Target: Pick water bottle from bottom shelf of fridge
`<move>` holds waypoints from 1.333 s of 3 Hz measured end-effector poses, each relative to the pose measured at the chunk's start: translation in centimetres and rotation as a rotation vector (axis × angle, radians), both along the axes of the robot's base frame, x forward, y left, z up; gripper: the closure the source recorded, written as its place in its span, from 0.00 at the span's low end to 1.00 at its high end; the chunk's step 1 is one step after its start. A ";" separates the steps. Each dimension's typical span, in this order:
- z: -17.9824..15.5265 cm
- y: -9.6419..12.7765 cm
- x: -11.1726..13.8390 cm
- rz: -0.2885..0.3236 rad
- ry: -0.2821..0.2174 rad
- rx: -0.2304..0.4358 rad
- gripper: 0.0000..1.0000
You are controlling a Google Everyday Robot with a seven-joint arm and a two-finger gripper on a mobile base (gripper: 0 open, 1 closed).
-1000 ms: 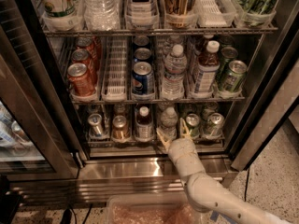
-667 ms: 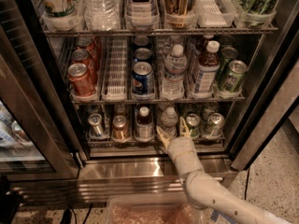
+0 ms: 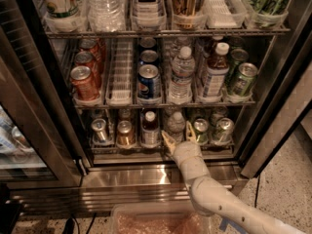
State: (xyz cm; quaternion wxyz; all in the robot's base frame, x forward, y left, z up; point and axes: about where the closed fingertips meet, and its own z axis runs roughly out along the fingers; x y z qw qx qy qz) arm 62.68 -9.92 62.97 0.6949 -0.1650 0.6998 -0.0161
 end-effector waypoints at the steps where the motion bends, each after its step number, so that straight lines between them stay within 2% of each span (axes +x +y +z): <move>1: -0.4 0.2 0.5 0.002 0.008 0.010 0.32; 2: -0.5 0.3 0.8 0.004 0.010 0.012 0.51; 4: -0.5 0.4 1.0 0.007 0.011 0.018 1.00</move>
Offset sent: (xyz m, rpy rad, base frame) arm 0.0127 0.0051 -0.0089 0.0154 0.0172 0.0069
